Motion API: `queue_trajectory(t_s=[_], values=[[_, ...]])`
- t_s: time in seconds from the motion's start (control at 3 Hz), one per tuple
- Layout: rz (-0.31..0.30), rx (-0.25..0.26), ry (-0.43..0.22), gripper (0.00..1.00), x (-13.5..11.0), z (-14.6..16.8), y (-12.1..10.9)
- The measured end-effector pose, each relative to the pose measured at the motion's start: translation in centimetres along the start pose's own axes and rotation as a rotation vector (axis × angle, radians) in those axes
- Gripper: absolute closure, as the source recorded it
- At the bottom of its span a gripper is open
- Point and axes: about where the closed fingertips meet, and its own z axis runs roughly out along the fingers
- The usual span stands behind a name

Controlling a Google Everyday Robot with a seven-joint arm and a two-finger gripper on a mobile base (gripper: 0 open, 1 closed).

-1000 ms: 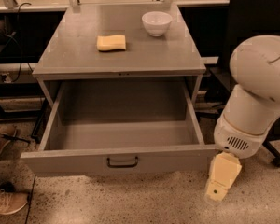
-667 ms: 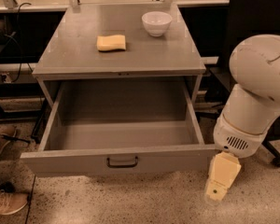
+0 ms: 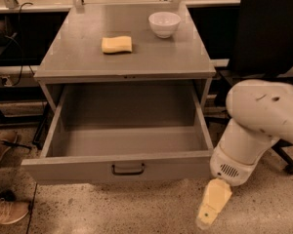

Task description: Close top drawer

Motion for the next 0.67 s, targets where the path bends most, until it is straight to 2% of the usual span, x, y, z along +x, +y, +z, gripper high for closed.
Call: queue_trajectory(t_s=[0.33,0.67], values=[[0.015,-0.029,-0.083,0.16,-1.2,3.8,-0.6],[0.009,0.015,-0.183,0.38,-3.4,5.6,-2.2]])
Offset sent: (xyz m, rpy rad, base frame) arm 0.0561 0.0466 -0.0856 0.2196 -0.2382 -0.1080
